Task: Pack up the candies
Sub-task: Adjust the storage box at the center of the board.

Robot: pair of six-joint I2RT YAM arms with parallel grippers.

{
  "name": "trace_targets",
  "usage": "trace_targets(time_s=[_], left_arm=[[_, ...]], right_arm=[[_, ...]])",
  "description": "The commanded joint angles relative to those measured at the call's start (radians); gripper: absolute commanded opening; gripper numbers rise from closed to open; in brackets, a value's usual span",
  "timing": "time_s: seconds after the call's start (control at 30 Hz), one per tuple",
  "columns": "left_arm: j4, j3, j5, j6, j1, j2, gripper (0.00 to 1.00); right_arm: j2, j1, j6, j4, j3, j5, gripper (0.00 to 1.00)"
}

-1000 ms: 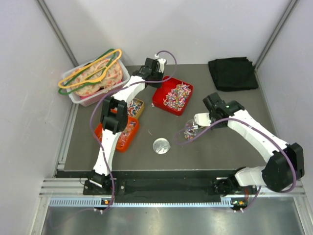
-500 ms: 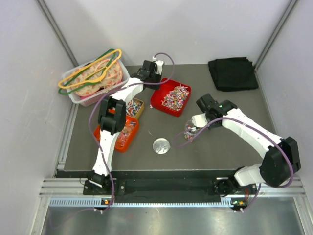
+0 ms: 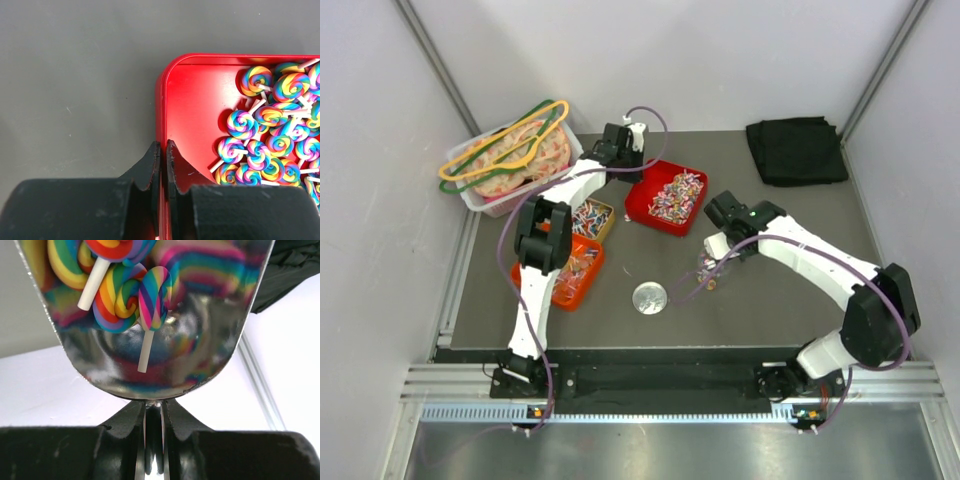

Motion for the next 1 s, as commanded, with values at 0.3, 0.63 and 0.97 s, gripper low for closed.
trace_targets(time_s=[0.3,0.63,0.97], left_arm=[[0.122,-0.023,0.092,-0.075,0.022,-0.108,0.0],[0.121,-0.022,0.085,-0.07,0.026,-0.111,0.0],[0.118,-0.025,0.086,-0.075,0.026,-0.114,0.0]], right_arm=[[0.02,0.078,-0.047,-0.006,0.035,0.139,0.0],[0.026,0.128,-0.056,-0.017,0.006,0.215,0.0],[0.052,0.178,-0.064,-0.036,0.014,0.259,0.0]])
